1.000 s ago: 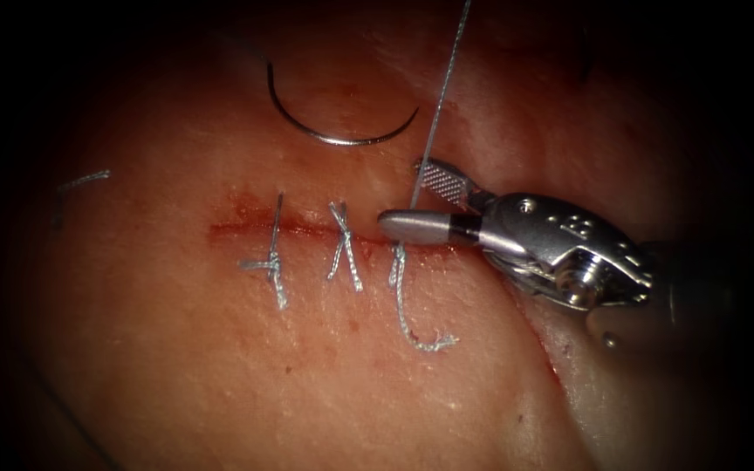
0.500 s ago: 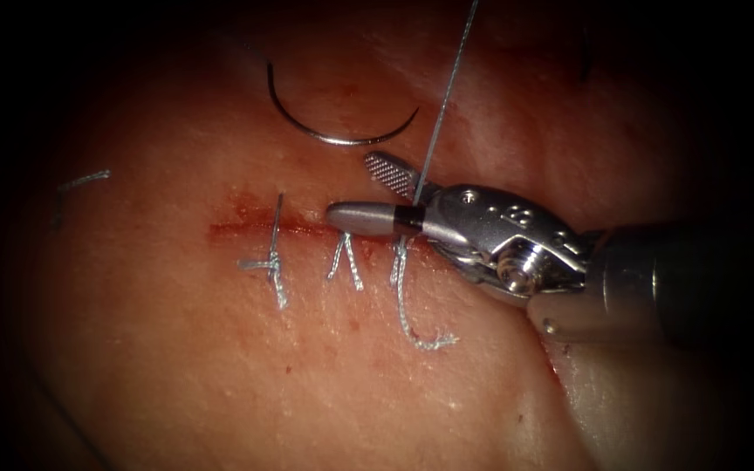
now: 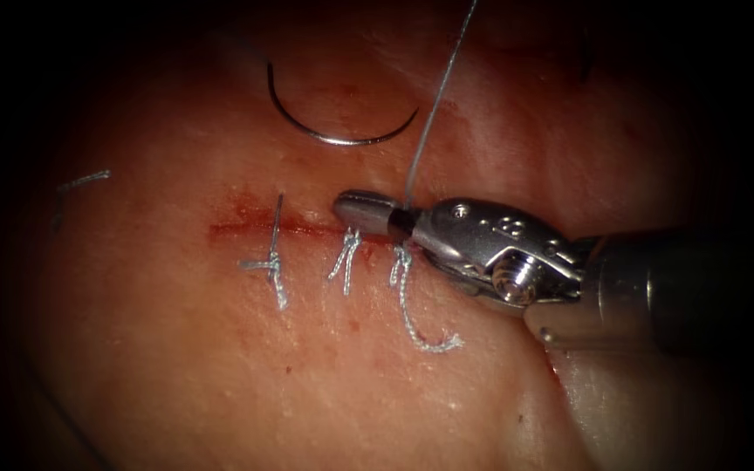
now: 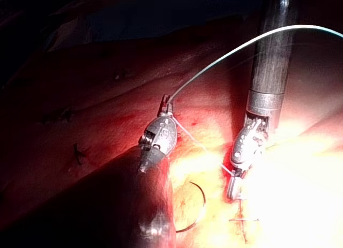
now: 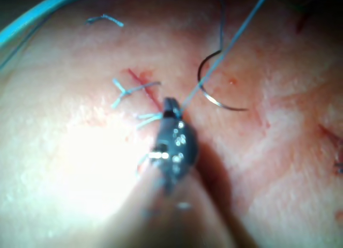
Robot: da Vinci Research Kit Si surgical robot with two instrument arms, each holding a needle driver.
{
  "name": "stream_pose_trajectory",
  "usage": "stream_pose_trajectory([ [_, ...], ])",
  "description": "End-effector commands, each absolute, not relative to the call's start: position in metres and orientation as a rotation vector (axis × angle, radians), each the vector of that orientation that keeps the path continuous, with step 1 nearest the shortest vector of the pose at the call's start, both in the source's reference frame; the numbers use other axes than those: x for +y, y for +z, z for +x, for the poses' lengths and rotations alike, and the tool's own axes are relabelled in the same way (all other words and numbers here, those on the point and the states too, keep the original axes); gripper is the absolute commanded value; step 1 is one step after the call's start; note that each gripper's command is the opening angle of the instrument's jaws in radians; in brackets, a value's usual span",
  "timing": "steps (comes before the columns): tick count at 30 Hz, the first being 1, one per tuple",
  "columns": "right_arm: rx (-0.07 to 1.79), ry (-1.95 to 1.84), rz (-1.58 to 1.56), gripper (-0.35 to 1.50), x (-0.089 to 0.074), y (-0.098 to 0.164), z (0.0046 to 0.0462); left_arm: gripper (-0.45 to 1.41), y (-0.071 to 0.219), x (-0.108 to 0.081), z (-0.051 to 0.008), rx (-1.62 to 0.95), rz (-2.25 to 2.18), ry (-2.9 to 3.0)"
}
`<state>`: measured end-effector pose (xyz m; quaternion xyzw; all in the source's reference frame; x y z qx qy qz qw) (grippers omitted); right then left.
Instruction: Wound Closure
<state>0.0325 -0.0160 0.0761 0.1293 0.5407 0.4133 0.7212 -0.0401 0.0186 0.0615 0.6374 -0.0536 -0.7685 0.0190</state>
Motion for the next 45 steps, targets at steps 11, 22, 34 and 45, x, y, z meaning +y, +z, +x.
stream_pose_trajectory([
  [11, 1.191, 1.051, 0.166, 1.43, -0.016, 0.074, 0.0274, -0.45, 0.062, 0.021, -0.0427, -0.203, 2.000, -2.406],
  [22, 1.138, 1.139, 0.064, 1.46, -0.015, 0.075, 0.0155, 0.88, 0.066, 0.025, -0.0428, -0.066, 2.081, -2.587],
  [34, 1.131, 1.137, 0.061, 1.46, -0.015, 0.076, 0.0161, 1.25, 0.066, 0.015, -0.0361, 0.284, 2.151, -2.646],
  [45, 1.097, 1.015, 0.022, 1.36, -0.014, 0.075, 0.0129, 1.11, 0.068, 0.002, -0.0383, 0.489, 2.110, -2.549],
])
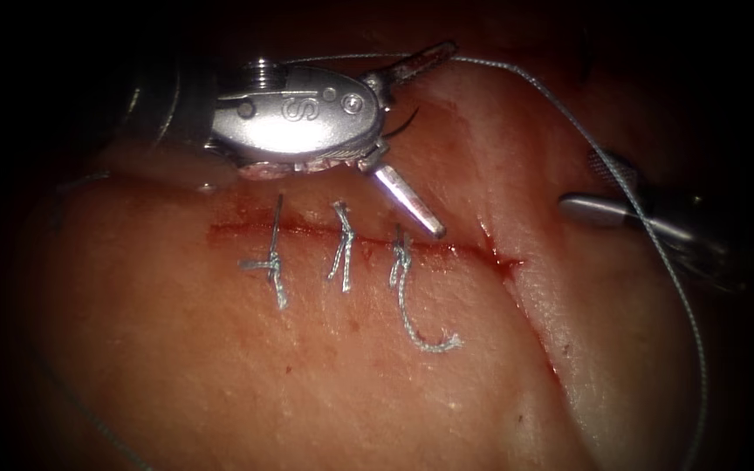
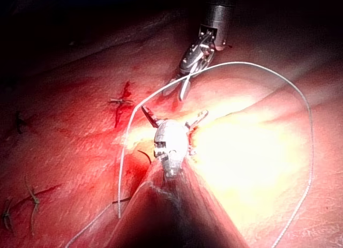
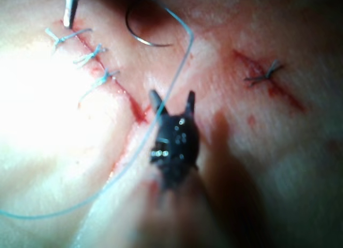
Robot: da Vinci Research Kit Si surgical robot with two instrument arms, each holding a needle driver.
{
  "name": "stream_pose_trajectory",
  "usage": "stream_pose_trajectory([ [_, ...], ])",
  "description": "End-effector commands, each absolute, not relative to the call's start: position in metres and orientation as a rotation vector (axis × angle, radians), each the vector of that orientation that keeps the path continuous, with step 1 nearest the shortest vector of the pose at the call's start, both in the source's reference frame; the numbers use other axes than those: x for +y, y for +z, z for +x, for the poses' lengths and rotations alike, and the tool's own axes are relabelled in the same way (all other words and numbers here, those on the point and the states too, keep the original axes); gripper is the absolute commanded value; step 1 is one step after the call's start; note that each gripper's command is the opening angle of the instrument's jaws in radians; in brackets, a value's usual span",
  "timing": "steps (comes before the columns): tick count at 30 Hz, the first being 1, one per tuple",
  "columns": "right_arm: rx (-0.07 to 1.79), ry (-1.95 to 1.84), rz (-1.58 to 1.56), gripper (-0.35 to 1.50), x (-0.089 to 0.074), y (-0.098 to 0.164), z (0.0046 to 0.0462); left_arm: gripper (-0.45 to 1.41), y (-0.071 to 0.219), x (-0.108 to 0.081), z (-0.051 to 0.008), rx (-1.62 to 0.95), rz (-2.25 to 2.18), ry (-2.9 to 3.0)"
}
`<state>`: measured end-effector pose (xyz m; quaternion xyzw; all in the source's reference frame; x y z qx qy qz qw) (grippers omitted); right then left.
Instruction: Wound Closure
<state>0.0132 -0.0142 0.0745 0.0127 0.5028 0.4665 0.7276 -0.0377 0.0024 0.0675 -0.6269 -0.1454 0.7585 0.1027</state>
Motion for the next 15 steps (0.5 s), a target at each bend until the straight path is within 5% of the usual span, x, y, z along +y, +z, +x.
stream_pose_trajectory([
  [1, 1.040, 0.953, -0.002, 1.36, -0.0131, 0.0744, 0.0114, 1.08, 0.0681, 0.0012, -0.0386, -0.445, -1.858, 2.239],
  [8, 0.927, 0.950, -0.160, 1.46, -0.0075, 0.0703, 0.0052, 0.89, 0.0693, -0.0040, -0.0396, -0.536, -1.799, 2.278],
  [13, 1.025, 0.896, -0.087, 1.45, -0.0092, 0.0658, 0.0102, 0.66, 0.0712, -0.0071, -0.0395, -0.559, -1.637, 2.392],
  [15, 1.058, 0.850, -0.045, 1.40, -0.0108, 0.0645, 0.0130, 0.36, 0.0721, -0.0083, -0.0395, -0.556, -1.571, 2.449],
])
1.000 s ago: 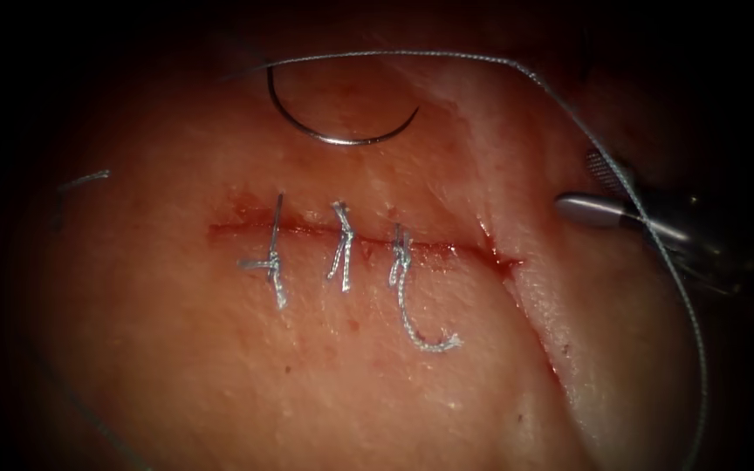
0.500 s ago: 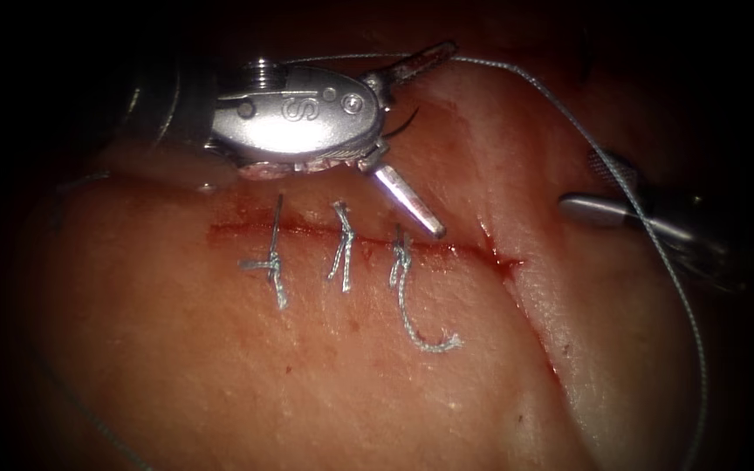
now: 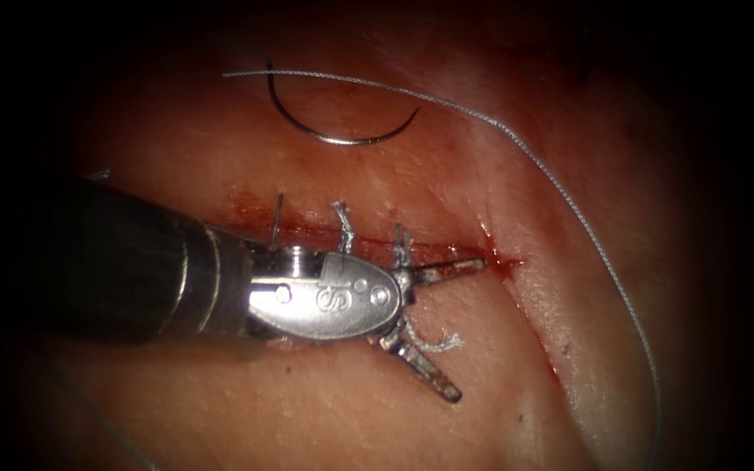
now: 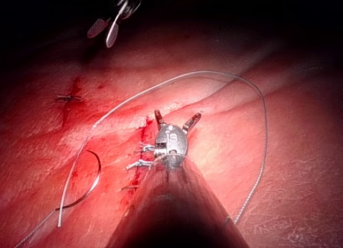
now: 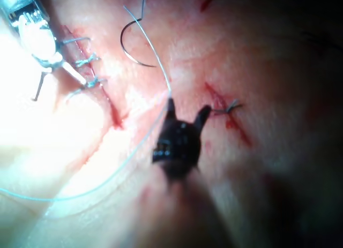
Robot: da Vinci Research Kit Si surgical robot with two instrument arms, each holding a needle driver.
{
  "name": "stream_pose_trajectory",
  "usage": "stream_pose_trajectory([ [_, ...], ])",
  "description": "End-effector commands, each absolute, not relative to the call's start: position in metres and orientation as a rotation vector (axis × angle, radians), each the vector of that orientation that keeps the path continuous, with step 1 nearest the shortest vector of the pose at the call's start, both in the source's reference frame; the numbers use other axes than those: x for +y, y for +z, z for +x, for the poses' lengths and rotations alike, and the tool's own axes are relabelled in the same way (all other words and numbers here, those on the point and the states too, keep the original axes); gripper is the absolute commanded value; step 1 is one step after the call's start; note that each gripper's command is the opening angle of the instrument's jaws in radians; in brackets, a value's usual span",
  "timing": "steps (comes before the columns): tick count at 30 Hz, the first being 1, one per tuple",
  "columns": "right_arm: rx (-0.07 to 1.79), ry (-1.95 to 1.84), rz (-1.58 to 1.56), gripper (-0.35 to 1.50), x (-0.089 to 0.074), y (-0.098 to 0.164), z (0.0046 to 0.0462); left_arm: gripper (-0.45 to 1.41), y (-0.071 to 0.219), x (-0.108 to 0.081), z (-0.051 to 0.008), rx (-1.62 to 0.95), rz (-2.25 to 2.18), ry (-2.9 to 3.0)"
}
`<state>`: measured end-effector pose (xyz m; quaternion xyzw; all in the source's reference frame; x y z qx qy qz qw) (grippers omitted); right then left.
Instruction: Wound Closure
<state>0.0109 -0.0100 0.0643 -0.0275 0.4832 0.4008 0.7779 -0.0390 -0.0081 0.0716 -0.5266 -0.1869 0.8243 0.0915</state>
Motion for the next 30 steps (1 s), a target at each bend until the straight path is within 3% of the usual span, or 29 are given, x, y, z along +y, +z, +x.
stream_pose_trajectory([
  [1, 1.066, 0.840, -0.034, 1.38, -0.0112, 0.0643, 0.0137, 0.27, 0.0724, -0.0086, -0.0396, -0.560, -1.545, 2.474],
  [5, 1.083, 0.812, -0.012, 1.35, -0.0126, 0.0639, 0.0161, 0.22, 0.0736, -0.0097, -0.0397, -0.525, -1.287, 2.583],
  [15, 1.075, 0.800, -0.009, 1.33, -0.0133, 0.0644, 0.0166, 0.21, 0.0742, -0.0103, -0.0399, -0.575, -1.014, 2.666],
  [19, 1.076, 0.799, -0.008, 1.33, -0.0135, 0.0643, 0.0168, -0.11, 0.0744, -0.0106, -0.0397, -0.579, -0.966, 2.695],
  [20, 1.074, 0.798, -0.007, 1.33, -0.0137, 0.0643, 0.0169, -0.45, 0.0743, -0.0105, -0.0398, -0.580, -0.966, 2.694],
  [30, 1.103, 0.740, 0.037, 1.31, -0.0158, 0.0655, 0.0178, -0.45, 0.0706, -0.0055, -0.0390, -0.437, -1.109, 2.651],
])
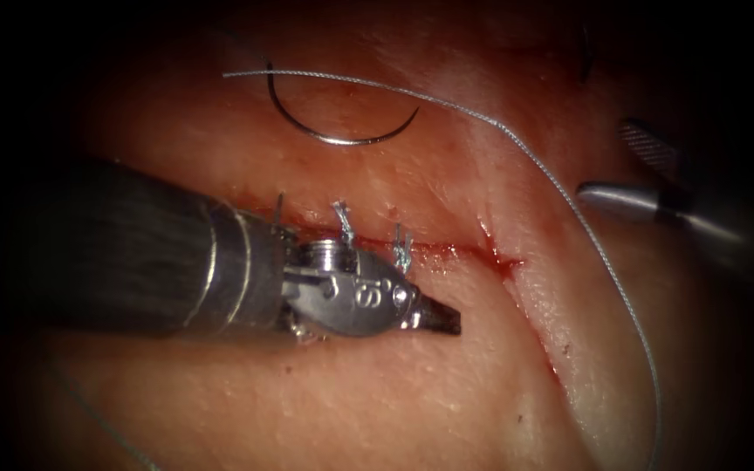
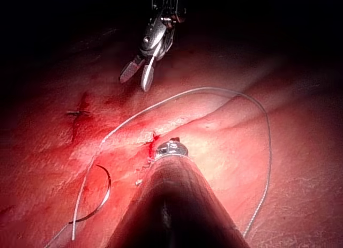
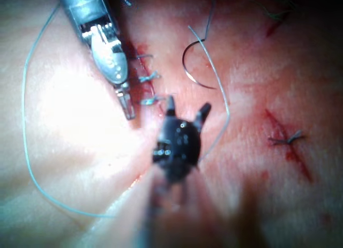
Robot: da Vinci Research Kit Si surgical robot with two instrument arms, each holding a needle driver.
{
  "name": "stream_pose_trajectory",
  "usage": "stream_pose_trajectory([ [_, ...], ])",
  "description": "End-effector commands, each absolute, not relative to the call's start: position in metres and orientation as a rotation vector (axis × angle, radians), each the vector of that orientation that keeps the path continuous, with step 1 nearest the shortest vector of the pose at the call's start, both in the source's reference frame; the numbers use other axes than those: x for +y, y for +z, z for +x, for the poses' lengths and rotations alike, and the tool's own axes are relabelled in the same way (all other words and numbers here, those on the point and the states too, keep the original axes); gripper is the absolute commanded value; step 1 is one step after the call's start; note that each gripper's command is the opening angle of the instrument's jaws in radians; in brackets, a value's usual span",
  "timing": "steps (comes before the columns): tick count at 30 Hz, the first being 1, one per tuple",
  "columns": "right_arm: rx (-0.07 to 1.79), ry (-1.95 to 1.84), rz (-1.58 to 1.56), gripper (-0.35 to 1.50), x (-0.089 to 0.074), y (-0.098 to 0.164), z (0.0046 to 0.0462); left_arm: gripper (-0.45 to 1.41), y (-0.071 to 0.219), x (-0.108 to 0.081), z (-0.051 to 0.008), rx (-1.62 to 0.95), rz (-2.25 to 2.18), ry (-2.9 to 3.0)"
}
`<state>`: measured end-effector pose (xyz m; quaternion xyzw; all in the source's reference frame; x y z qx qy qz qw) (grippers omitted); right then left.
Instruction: Wound Closure
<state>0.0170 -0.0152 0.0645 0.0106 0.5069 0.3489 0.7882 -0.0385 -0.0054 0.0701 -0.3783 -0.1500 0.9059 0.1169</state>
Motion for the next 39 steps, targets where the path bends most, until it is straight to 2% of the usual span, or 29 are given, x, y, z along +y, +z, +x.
stream_pose_trajectory([
  [1, 1.114, 0.723, 0.049, 1.30, -0.016, 0.066, 0.0179, -0.45, 0.070, -0.005, -0.0388, -0.433, -1.122, 2.640],
  [5, 1.157, 0.633, 0.092, 1.28, -0.018, 0.069, 0.0185, -0.45, 0.070, -0.003, -0.0380, -0.397, -1.153, 2.619],
  [11, 1.172, 0.541, 0.116, 1.25, -0.021, 0.072, 0.0228, -0.45, 0.071, 0.000, -0.0368, -0.341, -1.190, 2.581],
  [23, 1.177, 0.628, 0.068, 1.35, -0.021, 0.072, 0.0276, -0.45, 0.070, 0.002, -0.0364, -0.310, -1.233, 2.543],
  [39, 1.180, 0.643, 0.095, 1.33, -0.019, 0.073, 0.0337, -0.45, 0.069, 0.001, -0.0375, -0.324, -1.277, 2.532],
])
